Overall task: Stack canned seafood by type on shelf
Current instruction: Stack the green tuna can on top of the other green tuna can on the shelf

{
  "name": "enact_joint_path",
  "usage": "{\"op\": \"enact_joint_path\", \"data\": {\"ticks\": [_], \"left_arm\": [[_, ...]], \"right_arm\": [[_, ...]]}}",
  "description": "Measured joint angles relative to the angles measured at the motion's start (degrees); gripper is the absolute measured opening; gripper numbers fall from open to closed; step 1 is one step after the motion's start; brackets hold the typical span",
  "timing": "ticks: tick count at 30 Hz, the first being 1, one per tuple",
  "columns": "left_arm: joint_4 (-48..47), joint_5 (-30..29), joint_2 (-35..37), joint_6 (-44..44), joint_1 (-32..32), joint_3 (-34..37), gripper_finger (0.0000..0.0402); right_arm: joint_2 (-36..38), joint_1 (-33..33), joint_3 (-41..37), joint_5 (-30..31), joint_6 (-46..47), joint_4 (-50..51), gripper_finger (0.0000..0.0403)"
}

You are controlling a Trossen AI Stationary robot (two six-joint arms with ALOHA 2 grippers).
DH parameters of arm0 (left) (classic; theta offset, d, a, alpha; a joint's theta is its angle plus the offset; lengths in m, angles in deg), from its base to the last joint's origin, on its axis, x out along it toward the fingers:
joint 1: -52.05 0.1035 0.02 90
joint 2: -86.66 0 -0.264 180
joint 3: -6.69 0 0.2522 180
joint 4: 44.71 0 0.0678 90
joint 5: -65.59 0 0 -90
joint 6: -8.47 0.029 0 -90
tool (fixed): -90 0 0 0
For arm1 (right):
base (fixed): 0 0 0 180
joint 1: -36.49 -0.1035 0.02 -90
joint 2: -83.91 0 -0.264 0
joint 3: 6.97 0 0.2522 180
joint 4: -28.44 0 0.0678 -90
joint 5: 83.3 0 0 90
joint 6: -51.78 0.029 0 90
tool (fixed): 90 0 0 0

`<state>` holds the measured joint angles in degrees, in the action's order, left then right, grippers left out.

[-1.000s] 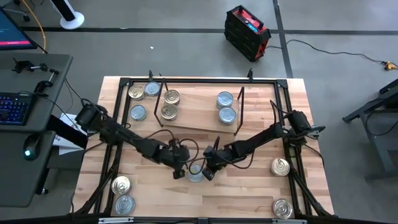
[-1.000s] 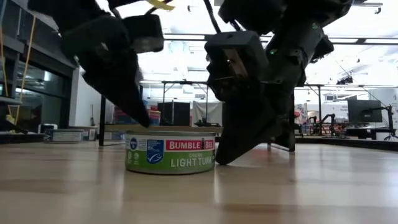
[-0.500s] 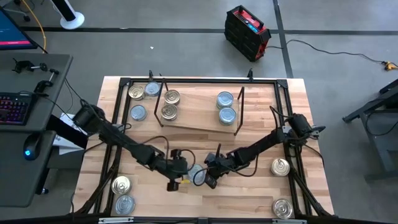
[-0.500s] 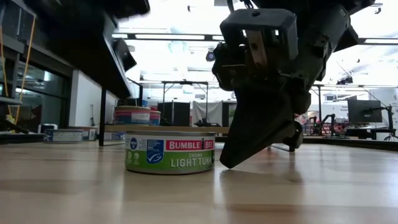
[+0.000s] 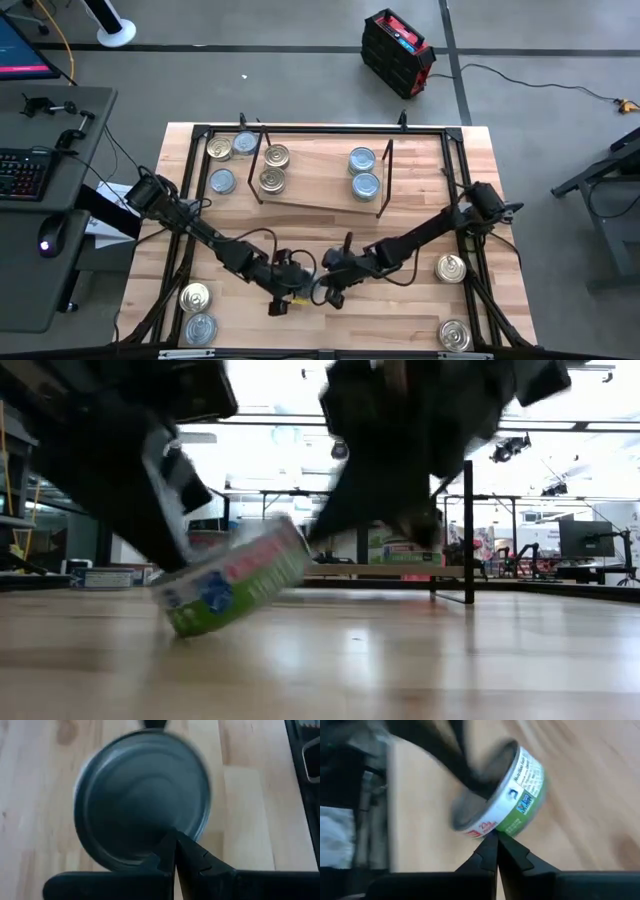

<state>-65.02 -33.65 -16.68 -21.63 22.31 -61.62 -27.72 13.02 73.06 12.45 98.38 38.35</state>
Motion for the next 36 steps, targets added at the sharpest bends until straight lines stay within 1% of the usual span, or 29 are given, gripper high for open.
{"op": "enact_joint_path", "data": {"ticks": [5,7,9,14,17,19,22,25,27,29,33,36], "left_arm": [[-1.45,-2.55,-0.84,-0.26,0.25,0.61,0.0],[0.85,-1.86,-0.37,-0.6,-0.09,0.01,0.0],[0.73,-1.38,-0.36,-1.36,-0.36,0.17,0.0],[0.39,-1.6,0.0,-1.57,-0.43,0.22,0.0],[-0.18,-1.46,0.24,-0.64,-0.49,0.18,0.0],[-3.17,-1.36,1.53,-0.32,-0.45,0.2,0.0],[-10.66,-1.3,6.39,-1.37,-0.51,0.11,0.0],[-20.41,-1.93,13.91,-1.12,-1.13,0.22,0.0],[-25.45,-4.09,19.85,-1.49,-1.65,0.15,0.0],[-28.82,-6.81,25.42,-1.94,-1.87,0.15,0.0],[-36.46,-11.19,34.61,-4.42,-1.62,0.14,0.0],[-41.18,-11.84,40.05,-7.06,-1.28,0.15,0.0]], "right_arm": [[0.21,0.09,4.19,-0.43,-3.03,1.43,0.0],[0.06,0.16,5.61,-0.42,-4.25,2.26,0.0],[0.11,0.22,7.52,-0.44,-5.57,4.4,0.0],[0.09,0.22,14.35,-0.42,-10.87,19.18,0.0],[0.11,0.2,19.78,1.22,-14.42,30.27,0.0],[0.11,0.22,23.02,2.95,-15.64,36.79,0.0],[0.11,0.89,27.44,4.71,-14.51,41.37,0.0],[0.11,2.58,30.71,5.14,-11.12,40.58,0.0007],[0.0,3.94,32.77,4.7,-11.32,39.54,0.0025],[-0.76,5.42,35.7,4.66,-11.51,38.89,0.0054],[-5.93,8.17,43.89,4.47,-12.06,40.55,0.0136],[-10.95,9.32,51.48,4.51,-12.04,43.65,0.0199]]}}
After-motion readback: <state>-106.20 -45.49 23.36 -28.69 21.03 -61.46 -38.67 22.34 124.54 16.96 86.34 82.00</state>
